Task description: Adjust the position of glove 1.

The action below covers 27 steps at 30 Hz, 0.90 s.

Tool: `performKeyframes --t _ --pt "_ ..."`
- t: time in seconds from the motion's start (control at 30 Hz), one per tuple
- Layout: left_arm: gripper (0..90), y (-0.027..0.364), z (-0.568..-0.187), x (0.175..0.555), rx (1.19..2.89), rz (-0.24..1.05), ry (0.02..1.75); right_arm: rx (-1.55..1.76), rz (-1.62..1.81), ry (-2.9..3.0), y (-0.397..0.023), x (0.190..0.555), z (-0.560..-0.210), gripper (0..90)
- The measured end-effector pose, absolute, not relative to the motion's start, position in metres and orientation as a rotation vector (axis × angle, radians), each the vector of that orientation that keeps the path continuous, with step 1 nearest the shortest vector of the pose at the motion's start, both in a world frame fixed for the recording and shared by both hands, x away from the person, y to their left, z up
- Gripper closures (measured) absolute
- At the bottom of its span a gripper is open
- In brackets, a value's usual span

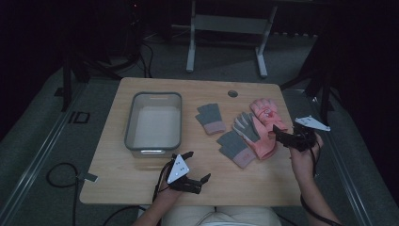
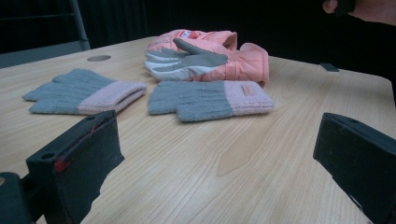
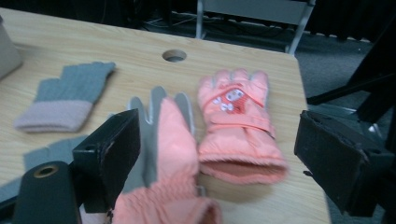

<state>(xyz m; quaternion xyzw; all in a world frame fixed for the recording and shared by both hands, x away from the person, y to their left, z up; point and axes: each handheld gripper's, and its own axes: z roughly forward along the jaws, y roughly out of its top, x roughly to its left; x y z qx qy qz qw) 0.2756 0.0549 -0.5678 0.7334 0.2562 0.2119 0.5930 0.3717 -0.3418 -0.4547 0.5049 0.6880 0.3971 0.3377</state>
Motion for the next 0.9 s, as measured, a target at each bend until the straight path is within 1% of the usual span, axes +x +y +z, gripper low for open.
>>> performKeyframes --t 0.23,0.33,0.43,0.53,0.8,0.9 --pt "0.2 0.055 -0.568 0.275 1.707 0.496 0.595 1.317 1.082 1.831 -0.324 0.381 -0.452 13.2" --pt "0.2 0.055 -0.568 0.275 1.708 0.494 0.594 1.305 1.096 1.866 -0.309 0.387 -0.452 11.3" --pt "0.2 0.055 -0.568 0.275 1.708 0.496 0.594 1.301 1.103 1.924 -0.298 0.393 -0.455 11.3" --pt "0.2 0.055 -0.568 0.275 1.708 0.5 0.594 1.296 1.091 1.978 -0.288 0.398 -0.458 13.2" --pt "0.2 0.054 -0.568 0.274 1.71 0.515 0.59 1.292 1.115 2.067 -0.266 0.413 -0.468 14.2" --pt "0.2 0.054 -0.568 0.274 1.706 0.518 0.593 1.299 1.105 2.105 -0.257 0.417 -0.472 19.4"
